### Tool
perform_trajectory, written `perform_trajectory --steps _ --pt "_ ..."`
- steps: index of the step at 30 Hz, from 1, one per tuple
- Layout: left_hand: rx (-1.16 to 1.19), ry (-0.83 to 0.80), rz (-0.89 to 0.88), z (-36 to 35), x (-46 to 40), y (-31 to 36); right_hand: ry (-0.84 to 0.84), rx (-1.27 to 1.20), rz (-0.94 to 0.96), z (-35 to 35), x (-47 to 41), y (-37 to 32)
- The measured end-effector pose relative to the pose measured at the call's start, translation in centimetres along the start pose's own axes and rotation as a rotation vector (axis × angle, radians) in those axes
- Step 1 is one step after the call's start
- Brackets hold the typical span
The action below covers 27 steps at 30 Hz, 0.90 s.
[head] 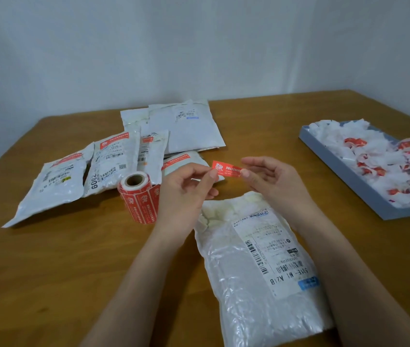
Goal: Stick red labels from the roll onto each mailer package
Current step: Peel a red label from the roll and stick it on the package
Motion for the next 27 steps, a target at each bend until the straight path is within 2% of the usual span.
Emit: perform_trajectory --steps 6,10,17,20,23,27 --pt "0.017 0.014 0.005 0.2 0.2 0.2 0.030 0.002 -0.066 0.2 0.0 0.2" --pt "0.012 0.014 0.062 0.1 0.3 0.1 0.031 -0.080 -0.044 0.6 0.2 -0.1" --pt "-0.083 0.100 0.171 0.3 0.1 -0.3 -0.004 0.006 -0.002 1.1 0.9 -1.3" --pt "-0.157 0.074 0.129 0.2 0.0 -0.3 -0.028 0.172 0.052 1.5 1.3 -2.3" --pt "-0.343 0.070 0.020 0.0 -0.2 -0.7 -0.039 0.226 0.083 1.9 1.2 -2.6" --pt "-0.565 0.090 -0.111 0.0 -0.3 -1.1 -0.060 0.104 0.094 1.9 1.0 -1.1"
Point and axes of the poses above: each hand's wrist, its own x-axis away from the middle knuckle, its own z-axis out of the back of the hand, y = z × x, the point moved 2 cm from there along -x, towards the middle knuckle, and after that the axes turned 10 degrees about -y, right-handed, at the moved point
